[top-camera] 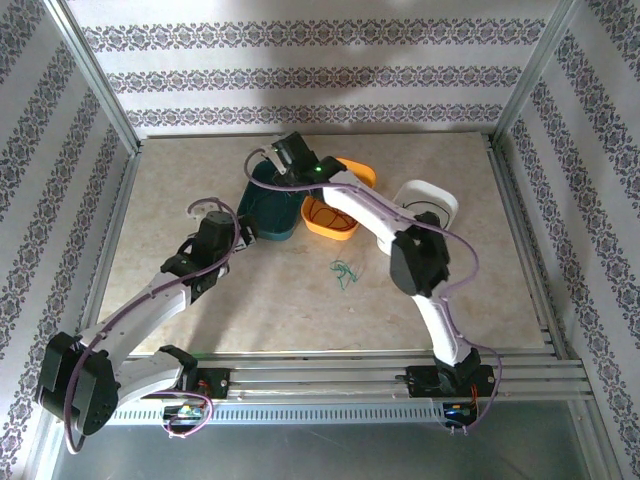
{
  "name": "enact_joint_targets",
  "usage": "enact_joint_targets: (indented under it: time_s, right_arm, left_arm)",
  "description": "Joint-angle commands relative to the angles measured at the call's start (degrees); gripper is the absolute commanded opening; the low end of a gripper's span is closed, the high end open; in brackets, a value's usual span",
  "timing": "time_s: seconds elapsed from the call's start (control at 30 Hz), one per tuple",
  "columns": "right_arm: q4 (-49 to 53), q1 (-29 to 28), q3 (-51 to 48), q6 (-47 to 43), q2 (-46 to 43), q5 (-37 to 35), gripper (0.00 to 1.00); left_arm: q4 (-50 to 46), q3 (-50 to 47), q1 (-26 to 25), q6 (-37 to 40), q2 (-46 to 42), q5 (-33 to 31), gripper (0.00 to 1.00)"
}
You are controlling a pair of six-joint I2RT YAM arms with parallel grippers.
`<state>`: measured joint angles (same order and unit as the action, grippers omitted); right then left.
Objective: Untangle the cables
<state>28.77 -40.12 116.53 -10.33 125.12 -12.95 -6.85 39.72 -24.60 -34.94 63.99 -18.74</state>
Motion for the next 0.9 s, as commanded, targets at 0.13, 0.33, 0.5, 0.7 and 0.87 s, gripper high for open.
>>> enact_joint_targets:
  time_s: [0.13,0.33,0.5,0.7,0.87]
  right_arm:
    - [-4.1,1.7,-29.7,15.1,-25.8,7.6,0.34]
    - [0.1,1.1,-50.0,21.3,-38.7,18.5,0.36]
    - [0.6,-1.1,-57.1,24.4,-39.3,17.7,0.37]
    - [1.4,-2.0,-56.0,23.8,-33.7,13.5,0.37]
    - [1.6,-2.1,-54.3,22.4,-29.6,12.1,0.35]
  left_arm:
    - [11.4,-0.2,-9.5,17.0,3.5,11.9,1.0]
    - [12.1,1.5,-14.7,20.8,11.0,20.8,0.99]
    - [13.5,1.2,-15.0,16.0,14.2,12.4,1.0]
    - [14.1,-0.1,-15.0,12.2,12.6,5.0,0.99]
    - [12.5,0.0,-15.0,12.9,11.6,5.4,1.0]
